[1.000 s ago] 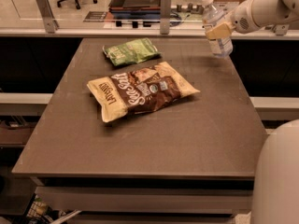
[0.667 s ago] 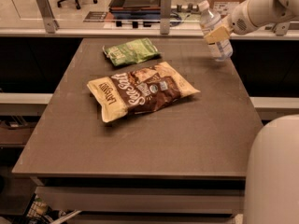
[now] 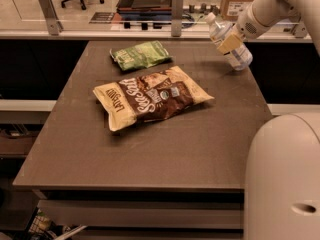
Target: Knock blue plastic bottle over
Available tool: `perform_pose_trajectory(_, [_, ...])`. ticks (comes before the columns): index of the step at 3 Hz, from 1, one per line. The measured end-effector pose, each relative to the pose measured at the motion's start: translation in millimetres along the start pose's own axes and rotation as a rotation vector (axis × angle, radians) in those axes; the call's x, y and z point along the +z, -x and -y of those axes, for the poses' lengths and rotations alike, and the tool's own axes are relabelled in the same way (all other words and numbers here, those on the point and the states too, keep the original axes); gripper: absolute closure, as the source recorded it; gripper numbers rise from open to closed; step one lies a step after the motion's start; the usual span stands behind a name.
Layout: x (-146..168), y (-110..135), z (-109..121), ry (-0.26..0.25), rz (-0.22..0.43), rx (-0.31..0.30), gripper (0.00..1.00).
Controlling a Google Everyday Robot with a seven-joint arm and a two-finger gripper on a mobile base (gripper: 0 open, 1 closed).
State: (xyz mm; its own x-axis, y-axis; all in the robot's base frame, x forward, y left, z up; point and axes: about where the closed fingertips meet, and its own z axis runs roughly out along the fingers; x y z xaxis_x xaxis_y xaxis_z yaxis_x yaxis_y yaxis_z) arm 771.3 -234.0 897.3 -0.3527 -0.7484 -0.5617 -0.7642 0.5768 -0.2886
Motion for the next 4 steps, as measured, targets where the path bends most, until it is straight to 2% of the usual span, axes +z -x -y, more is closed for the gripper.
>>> perform_pose_trajectory(1, [8,1,-7,0.023,-0.086,-0.061,1.0])
perform_pose_trajectory(2, [18,8,-16,0.065,-0.11,-0.111,1.0])
perform_pose_trajectory(4, [47,32,-37,0.175,-0.029,-0.169,1.0])
